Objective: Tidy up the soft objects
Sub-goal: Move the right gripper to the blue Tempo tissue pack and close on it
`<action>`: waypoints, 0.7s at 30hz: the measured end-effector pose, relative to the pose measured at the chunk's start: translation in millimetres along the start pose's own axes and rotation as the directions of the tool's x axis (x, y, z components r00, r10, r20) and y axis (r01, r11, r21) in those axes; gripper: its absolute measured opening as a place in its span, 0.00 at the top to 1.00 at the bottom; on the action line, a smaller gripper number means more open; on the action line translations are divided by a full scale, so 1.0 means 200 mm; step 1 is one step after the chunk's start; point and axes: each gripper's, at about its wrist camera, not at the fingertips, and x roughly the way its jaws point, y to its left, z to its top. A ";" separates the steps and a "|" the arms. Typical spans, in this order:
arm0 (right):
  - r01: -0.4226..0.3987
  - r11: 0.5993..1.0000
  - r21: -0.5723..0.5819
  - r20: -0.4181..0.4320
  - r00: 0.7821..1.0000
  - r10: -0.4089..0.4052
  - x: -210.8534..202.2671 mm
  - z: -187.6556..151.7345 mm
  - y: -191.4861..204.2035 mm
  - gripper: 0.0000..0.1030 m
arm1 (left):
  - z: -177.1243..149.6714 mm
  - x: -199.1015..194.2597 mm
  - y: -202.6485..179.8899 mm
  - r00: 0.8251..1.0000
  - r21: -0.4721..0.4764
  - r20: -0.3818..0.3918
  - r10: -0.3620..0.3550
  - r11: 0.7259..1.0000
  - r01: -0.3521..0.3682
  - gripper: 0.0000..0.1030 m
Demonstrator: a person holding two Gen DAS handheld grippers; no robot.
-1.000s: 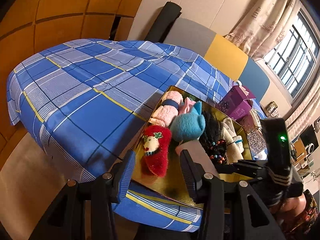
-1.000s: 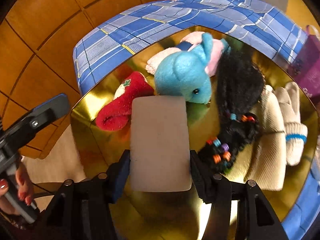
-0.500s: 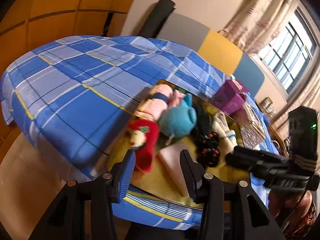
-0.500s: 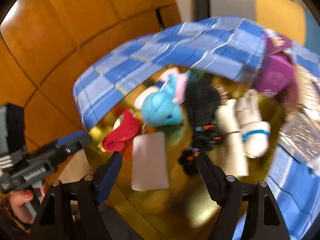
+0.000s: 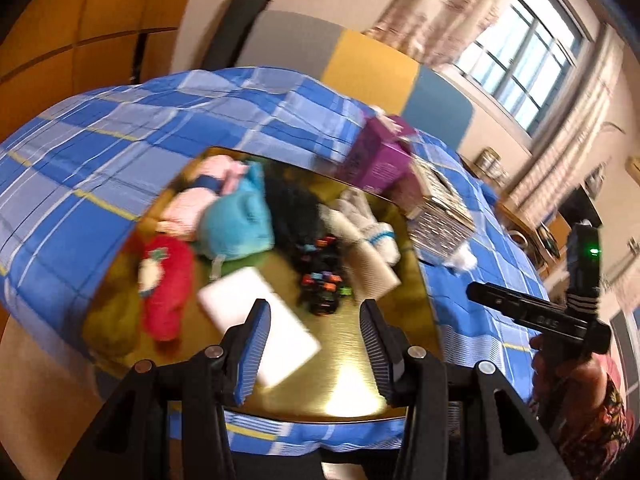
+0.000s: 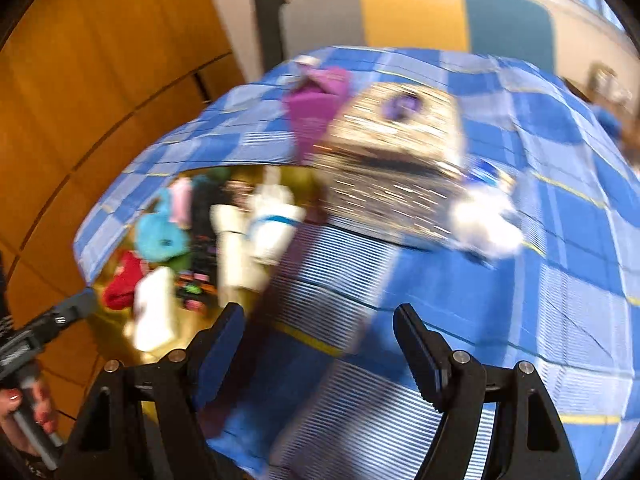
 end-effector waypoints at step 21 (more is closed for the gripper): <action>0.095 0.993 0.063 -0.042 0.995 -0.093 0.28 0.30 -0.71 0.46 | -0.02 0.17 -0.51 0.991 0.187 -0.112 -0.078 0.978 0.098 0.55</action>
